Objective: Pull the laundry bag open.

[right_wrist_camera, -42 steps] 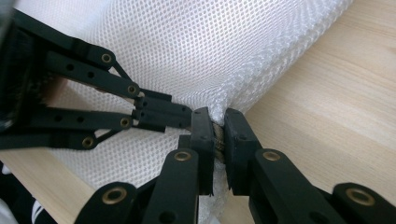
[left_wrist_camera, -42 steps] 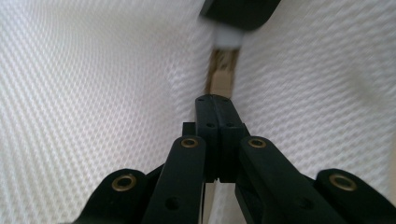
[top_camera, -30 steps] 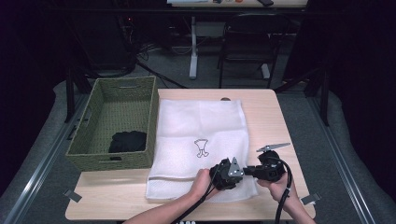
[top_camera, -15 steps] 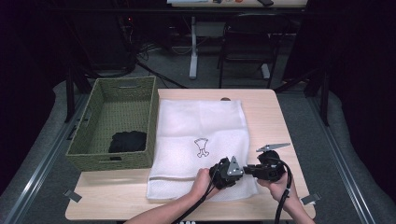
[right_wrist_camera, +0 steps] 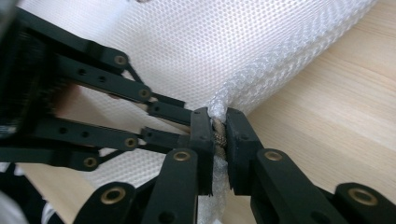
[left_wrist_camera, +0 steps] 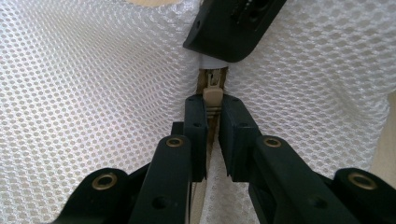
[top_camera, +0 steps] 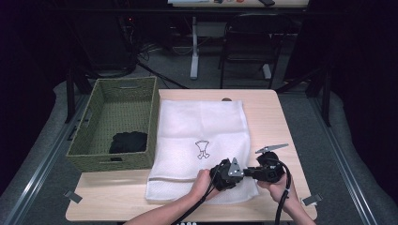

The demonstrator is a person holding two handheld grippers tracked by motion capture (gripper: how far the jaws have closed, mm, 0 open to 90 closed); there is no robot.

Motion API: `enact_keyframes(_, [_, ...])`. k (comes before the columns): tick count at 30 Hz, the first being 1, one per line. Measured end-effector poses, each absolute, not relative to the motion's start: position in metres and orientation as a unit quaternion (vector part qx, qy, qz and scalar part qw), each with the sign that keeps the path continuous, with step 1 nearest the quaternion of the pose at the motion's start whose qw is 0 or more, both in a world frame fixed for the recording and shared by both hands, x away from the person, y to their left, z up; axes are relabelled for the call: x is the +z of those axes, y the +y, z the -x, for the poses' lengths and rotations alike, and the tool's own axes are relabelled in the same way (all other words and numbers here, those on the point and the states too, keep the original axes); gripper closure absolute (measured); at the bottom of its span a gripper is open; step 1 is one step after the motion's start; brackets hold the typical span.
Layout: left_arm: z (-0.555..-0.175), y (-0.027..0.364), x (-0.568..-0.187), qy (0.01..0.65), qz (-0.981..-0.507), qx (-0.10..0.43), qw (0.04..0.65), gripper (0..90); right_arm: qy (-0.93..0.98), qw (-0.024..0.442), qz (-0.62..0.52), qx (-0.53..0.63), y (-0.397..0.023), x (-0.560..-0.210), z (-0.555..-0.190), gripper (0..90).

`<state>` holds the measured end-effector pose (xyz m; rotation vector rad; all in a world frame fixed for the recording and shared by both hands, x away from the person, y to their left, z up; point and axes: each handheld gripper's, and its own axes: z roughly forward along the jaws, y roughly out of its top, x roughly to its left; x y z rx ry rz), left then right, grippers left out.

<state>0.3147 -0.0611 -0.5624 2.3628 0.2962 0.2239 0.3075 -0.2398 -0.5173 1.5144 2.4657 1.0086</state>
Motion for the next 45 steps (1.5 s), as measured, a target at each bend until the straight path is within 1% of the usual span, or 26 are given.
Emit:
enact_keyframes(6, [-0.3159, -0.0597, -0.5619, 0.126, -0.910, 0.092, 0.383, 76.6, 0.797, 0.031, -0.492, 0.349, -0.2410, -0.5150, -0.3069, 83.9])
enact_keyframes(9, [-0.3163, -0.0592, -0.5618, 0.127, -0.908, 0.091, 0.388, 77.3, 0.794, 0.026, -0.494, 0.354, -0.2412, -0.5146, -0.3068, 83.9])
enact_keyframes(10, [-0.3161, -0.0598, -0.5622, 0.127, -0.909, 0.093, 0.386, 80.0, 0.793, 0.024, -0.494, 0.354, -0.2412, -0.5143, -0.3068, 83.8])
enact_keyframes(12, [-0.3159, -0.0612, -0.5622, 0.126, -0.909, 0.096, 0.386, 80.7, 0.794, 0.026, -0.493, 0.354, -0.2413, -0.5144, -0.3071, 83.8])
enact_keyframes(15, [-0.3169, -0.0614, -0.5614, 0.129, -0.910, 0.093, 0.383, 81.1, 0.796, 0.036, -0.492, 0.352, -0.2413, -0.5142, -0.3069, 83.8])
enact_keyframes(16, [-0.3166, -0.0613, -0.5602, 0.125, -0.911, 0.097, 0.380, 81.2, 0.803, 0.053, -0.486, 0.341, -0.2390, -0.5124, -0.3053, 83.7])
enact_keyframes(18, [-0.3162, -0.0616, -0.5597, 0.122, -0.913, 0.098, 0.376, 81.3, 0.804, 0.057, -0.485, 0.339, -0.2382, -0.5117, -0.3047, 83.7])
enact_keyframes(19, [-0.3161, -0.0618, -0.5595, 0.121, -0.914, 0.099, 0.375, 81.3, 0.808, 0.070, -0.481, 0.331, -0.2373, -0.5114, -0.3044, 83.7])
enact_keyframes(22, [-0.3160, -0.0619, -0.5590, 0.119, -0.916, 0.100, 0.370, 81.4, 0.811, 0.079, -0.484, 0.319, -0.2372, -0.5119, -0.3038, 83.7])
enact_keyframes(34, [-0.3159, -0.0627, -0.5583, 0.109, -0.922, 0.102, 0.356, 81.6, 0.809, 0.078, -0.491, 0.313, -0.2374, -0.5121, -0.3038, 83.8])
enact_keyframes(39, [-0.3167, -0.0621, -0.5595, 0.111, -0.919, 0.094, 0.366, 81.3, 0.805, 0.067, -0.493, 0.322, -0.2386, -0.5127, -0.3044, 83.8])
enact_keyframes(43, [-0.3163, -0.0616, -0.5591, 0.114, -0.916, 0.088, 0.375, 79.7, 0.802, 0.055, -0.493, 0.333, -0.2390, -0.5123, -0.3046, 84.0])
enact_keyframes(44, [-0.3165, -0.0607, -0.5588, 0.118, -0.912, 0.086, 0.384, 76.8, 0.801, 0.049, -0.492, 0.339, -0.2386, -0.5119, -0.3041, 84.0])
enact_keyframes(45, [-0.3165, -0.0607, -0.5588, 0.118, -0.912, 0.086, 0.384, 76.2, 0.801, 0.049, -0.492, 0.339, -0.2386, -0.5119, -0.3041, 84.0])
